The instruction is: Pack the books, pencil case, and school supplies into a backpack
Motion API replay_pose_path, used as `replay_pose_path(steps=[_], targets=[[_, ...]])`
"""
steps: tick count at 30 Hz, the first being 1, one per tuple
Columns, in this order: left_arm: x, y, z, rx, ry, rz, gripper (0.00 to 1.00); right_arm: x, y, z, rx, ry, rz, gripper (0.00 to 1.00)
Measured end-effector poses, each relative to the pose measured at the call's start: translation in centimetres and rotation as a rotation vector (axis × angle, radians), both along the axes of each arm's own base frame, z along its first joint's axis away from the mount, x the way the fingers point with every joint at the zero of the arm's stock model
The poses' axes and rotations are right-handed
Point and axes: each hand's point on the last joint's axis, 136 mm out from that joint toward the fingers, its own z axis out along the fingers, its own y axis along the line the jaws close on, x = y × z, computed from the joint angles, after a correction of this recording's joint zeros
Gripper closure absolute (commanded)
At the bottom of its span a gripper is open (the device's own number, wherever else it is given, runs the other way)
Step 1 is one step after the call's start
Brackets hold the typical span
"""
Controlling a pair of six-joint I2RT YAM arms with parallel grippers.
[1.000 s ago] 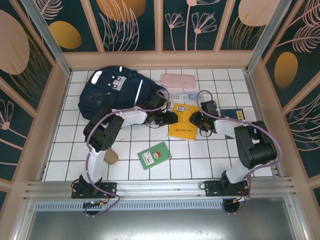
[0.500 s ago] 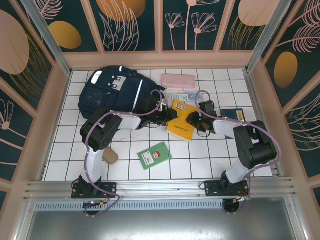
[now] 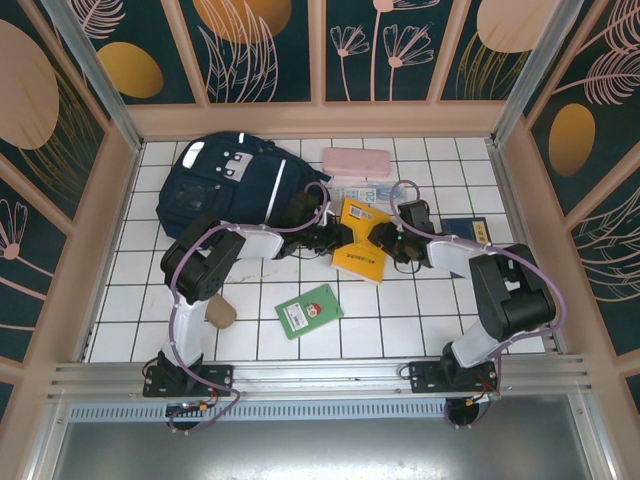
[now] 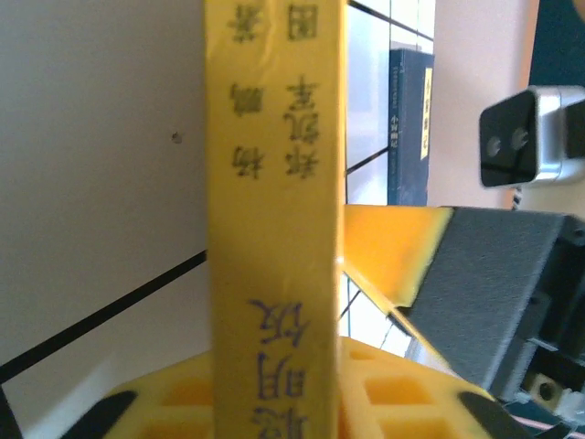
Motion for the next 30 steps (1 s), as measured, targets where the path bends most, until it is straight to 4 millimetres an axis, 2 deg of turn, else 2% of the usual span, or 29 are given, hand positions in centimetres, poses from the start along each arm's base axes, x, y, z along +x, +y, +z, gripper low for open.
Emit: replay_pose_path(steps=[2, 6, 10, 14, 18, 21, 22, 26, 28, 30], targets=[[0.0, 0.0, 0.4, -0.002, -0.011, -0.003, 0.92, 0.1, -0.2, 0.8, 0.018, -0.015, -0.002, 0.38], [0.2, -0.1, 2.0, -0.040, -0.019, -0.003, 0.96, 0.0, -0.9, 2.8, 0.091, -0.068, -0.004, 0.26], [1.0, -0.3, 4.8, -0.134, -0.032, 0.005, 0.97, -0.5, -1.8, 4.5, 0.205, -0.118, -0.002, 0.15], [1.5, -0.3, 7.2, -0.211, -0.048, 0.003, 0.96, -0.9, -1.2, 5.8, 0.355, -0.149, 0.049, 0.15], [1.4, -0.5, 8.5, -0.258, -0.041, -0.008, 0.95, -0.8, 0.0, 7.5, 0.489, -0.181, 0.112, 0.19], [1.3, -0.7, 9.1, -0.283, -0.033, -0.015, 0.94, -0.7, 0.6, 8.6, 0.565, -0.200, 0.148, 0.30], [1.3, -0.7, 9.3, -0.292, -0.033, -0.018, 0.93, -0.7, 0.8, 8.9, 0.586, -0.203, 0.156, 0.37], [1.3, -0.8, 9.8, -0.311, -0.032, -0.020, 0.88, -0.6, 1.0, 9.9, 0.638, -0.223, 0.177, 0.80], [1.4, -0.6, 9.5, -0.305, -0.023, -0.011, 0.78, -0.5, 1.1, 10.7, 0.653, -0.247, 0.197, 1.00], [1.4, -0.5, 9.5, -0.304, -0.028, -0.012, 0.70, -0.6, 1.0, 10.7, 0.660, -0.235, 0.197, 1.00]])
